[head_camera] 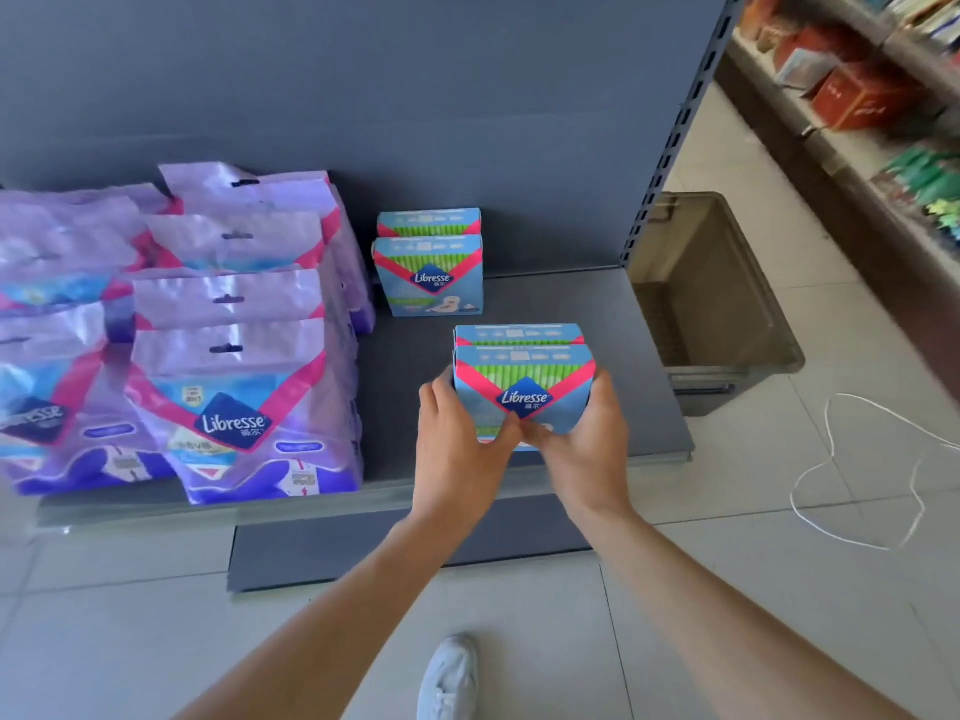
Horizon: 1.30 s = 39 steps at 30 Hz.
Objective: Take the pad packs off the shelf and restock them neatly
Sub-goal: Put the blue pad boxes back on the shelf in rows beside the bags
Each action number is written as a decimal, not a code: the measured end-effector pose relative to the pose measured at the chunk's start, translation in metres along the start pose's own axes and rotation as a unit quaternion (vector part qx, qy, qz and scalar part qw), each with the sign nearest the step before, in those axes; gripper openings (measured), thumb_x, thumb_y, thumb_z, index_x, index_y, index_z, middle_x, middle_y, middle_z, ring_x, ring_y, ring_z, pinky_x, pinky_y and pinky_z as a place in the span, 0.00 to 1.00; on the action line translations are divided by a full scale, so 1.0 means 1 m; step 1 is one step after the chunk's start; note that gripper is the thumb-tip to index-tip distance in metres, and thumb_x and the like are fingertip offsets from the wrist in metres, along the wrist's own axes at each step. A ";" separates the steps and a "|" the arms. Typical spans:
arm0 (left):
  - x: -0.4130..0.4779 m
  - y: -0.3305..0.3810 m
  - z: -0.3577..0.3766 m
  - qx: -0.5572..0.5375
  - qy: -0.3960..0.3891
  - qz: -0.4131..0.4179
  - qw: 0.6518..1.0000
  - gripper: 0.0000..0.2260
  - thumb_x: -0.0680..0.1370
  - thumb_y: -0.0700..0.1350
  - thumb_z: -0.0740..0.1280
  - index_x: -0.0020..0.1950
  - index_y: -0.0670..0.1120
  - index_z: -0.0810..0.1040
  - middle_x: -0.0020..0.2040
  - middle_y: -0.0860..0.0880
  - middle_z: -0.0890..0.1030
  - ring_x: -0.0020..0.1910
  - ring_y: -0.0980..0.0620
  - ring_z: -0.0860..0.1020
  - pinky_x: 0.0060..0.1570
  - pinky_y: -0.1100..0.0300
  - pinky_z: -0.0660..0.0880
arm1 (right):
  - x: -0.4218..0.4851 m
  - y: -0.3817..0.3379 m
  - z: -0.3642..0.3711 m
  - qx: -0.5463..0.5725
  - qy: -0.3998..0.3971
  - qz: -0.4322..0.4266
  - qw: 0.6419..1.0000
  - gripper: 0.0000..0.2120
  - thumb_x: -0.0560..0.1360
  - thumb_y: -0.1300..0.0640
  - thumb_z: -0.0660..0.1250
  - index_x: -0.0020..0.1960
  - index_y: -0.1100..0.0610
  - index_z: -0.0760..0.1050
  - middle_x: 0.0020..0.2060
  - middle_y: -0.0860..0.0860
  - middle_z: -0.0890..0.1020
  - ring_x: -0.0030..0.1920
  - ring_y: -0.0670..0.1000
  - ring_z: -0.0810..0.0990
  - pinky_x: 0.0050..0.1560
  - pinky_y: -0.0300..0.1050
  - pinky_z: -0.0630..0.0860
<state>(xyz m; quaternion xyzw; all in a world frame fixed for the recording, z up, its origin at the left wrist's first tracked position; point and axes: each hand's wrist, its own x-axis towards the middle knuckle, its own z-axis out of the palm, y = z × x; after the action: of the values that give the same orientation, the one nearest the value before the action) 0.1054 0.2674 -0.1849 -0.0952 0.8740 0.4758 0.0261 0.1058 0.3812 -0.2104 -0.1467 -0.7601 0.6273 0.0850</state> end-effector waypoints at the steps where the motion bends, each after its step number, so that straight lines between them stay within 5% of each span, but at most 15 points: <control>1: 0.004 -0.005 -0.002 0.002 0.002 -0.004 1.000 0.24 0.71 0.49 0.73 0.62 0.48 0.66 0.55 0.53 0.69 0.54 0.55 0.73 0.47 0.65 0.67 | 0.003 0.003 0.007 -0.005 -0.002 -0.006 1.000 0.34 0.59 0.60 0.82 0.61 0.52 0.72 0.54 0.48 0.81 0.53 0.46 0.81 0.50 0.41 0.80; 5: 0.015 -0.015 -0.011 0.023 0.015 -0.013 1.000 0.24 0.71 0.48 0.73 0.62 0.46 0.66 0.54 0.53 0.69 0.53 0.55 0.71 0.43 0.66 0.64 | 0.012 0.009 0.027 -0.014 -0.012 -0.036 0.999 0.38 0.60 0.58 0.82 0.66 0.54 0.69 0.58 0.48 0.79 0.58 0.44 0.79 0.52 0.37 0.79; 11: -0.003 -0.020 -0.021 0.093 0.011 -0.060 0.994 0.31 0.72 0.39 0.68 0.72 0.41 0.59 0.63 0.46 0.66 0.65 0.48 0.65 0.65 0.60 0.63 | 0.034 0.006 0.056 -0.004 -0.028 -0.036 0.999 0.37 0.60 0.61 0.82 0.64 0.55 0.68 0.57 0.51 0.79 0.56 0.43 0.79 0.49 0.31 0.76; 18: 0.000 -0.027 -0.036 0.137 0.005 0.011 0.990 0.20 0.73 0.39 0.65 0.65 0.46 0.70 0.59 0.51 0.71 0.58 0.50 0.73 0.55 0.58 0.69 | 0.066 -0.002 0.094 -0.055 -0.017 -0.058 0.997 0.38 0.58 0.62 0.82 0.63 0.55 0.69 0.56 0.49 0.78 0.53 0.44 0.77 0.48 0.25 0.72; 22: 0.008 -0.026 -0.041 0.161 -0.003 0.037 0.986 0.19 0.74 0.38 0.64 0.64 0.47 0.71 0.59 0.52 0.72 0.56 0.51 0.73 0.53 0.60 0.68 | 0.078 -0.005 0.107 -0.100 -0.002 -0.054 0.994 0.37 0.59 0.58 0.82 0.62 0.55 0.68 0.55 0.49 0.77 0.55 0.48 0.77 0.50 0.38 0.74; 26: 0.010 -0.026 -0.044 0.175 -0.011 0.059 0.983 0.19 0.74 0.38 0.63 0.65 0.47 0.71 0.59 0.52 0.72 0.54 0.50 0.74 0.50 0.61 0.68 | 0.079 -0.006 0.109 -0.144 -0.005 -0.053 0.988 0.35 0.61 0.54 0.81 0.61 0.56 0.66 0.56 0.49 0.76 0.56 0.50 0.77 0.45 0.42 0.72; 32: 0.007 -0.023 -0.039 0.192 -0.027 0.075 0.978 0.20 0.75 0.38 0.63 0.66 0.46 0.71 0.60 0.51 0.72 0.55 0.50 0.75 0.52 0.61 0.69 | 0.060 -0.009 0.091 -0.177 -0.018 -0.017 0.984 0.37 0.63 0.51 0.79 0.66 0.59 0.65 0.60 0.52 0.74 0.60 0.53 0.75 0.51 0.47 0.76; 36: -0.002 -0.014 -0.025 0.197 -0.046 0.091 0.975 0.20 0.73 0.38 0.63 0.65 0.47 0.73 0.58 0.52 0.73 0.53 0.50 0.75 0.50 0.64 0.67 | 0.018 -0.010 0.041 -0.243 -0.071 0.000 0.967 0.33 0.73 0.44 0.69 0.71 0.57 0.63 0.66 0.51 0.72 0.67 0.51 0.69 0.61 0.44 0.70; 39: -0.016 0.002 -0.003 0.202 -0.064 0.098 0.972 0.20 0.74 0.39 0.63 0.66 0.48 0.72 0.61 0.52 0.72 0.56 0.50 0.74 0.51 0.63 0.68 | -0.018 -0.002 -0.017 -0.384 -0.093 -0.055 0.917 0.27 0.78 0.40 0.58 0.70 0.57 0.67 0.65 0.52 0.75 0.65 0.53 0.72 0.63 0.47 0.71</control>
<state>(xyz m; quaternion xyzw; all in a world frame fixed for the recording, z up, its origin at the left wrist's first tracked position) 0.1211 0.2683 -0.1797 0.0288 0.9536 0.2949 0.0536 0.1282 0.3908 -0.2042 -0.0669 -0.9539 0.2923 -0.0151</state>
